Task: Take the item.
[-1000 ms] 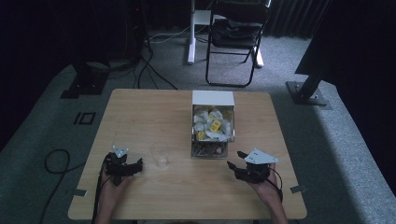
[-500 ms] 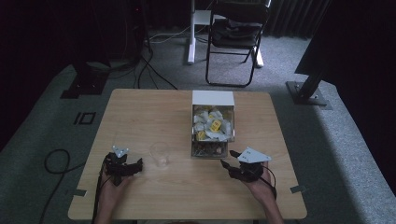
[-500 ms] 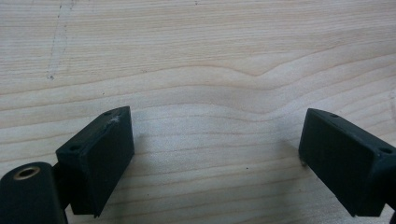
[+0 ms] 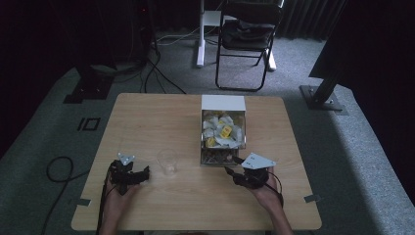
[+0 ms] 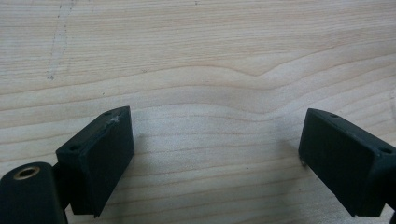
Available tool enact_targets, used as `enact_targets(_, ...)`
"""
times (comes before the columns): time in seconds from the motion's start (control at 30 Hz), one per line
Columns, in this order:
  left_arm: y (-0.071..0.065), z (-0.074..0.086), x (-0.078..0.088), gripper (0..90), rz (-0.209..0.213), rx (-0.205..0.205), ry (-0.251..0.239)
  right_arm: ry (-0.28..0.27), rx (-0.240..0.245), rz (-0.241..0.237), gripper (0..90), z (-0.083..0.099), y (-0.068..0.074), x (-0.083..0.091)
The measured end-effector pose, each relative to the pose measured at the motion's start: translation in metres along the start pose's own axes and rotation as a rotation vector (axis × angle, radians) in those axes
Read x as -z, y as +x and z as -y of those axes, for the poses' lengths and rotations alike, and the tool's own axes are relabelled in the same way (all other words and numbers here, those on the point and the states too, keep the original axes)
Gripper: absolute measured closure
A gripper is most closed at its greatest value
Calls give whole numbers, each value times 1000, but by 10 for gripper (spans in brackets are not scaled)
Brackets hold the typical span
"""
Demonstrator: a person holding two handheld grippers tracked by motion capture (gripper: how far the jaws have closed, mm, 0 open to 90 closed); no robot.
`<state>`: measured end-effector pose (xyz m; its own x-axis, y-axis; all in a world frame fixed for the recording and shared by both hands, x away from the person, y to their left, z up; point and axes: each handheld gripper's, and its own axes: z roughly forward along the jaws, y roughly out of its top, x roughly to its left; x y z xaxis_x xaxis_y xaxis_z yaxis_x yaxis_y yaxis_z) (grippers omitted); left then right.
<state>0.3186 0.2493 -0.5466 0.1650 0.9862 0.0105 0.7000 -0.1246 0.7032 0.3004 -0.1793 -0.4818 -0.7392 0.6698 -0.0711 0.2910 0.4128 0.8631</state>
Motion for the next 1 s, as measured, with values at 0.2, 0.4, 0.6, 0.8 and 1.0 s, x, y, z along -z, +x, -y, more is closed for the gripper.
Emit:
enact_targets(0.2,0,0,0,110,0,0,0,11,11,-20,503,-2,3,-8)
enact_targets(0.4,0,0,0,110,0,0,0,29,31,-35,517,-5,6,-15)
enact_targets(0.6,0,0,0,110,0,0,0,38,33,-51,530,-5,7,-24)
enact_targets(0.8,0,0,0,110,0,0,0,54,39,-54,544,-4,10,-30)
enact_targets(1.0,0,0,0,110,0,0,0,53,36,-61,563,-4,10,-28)
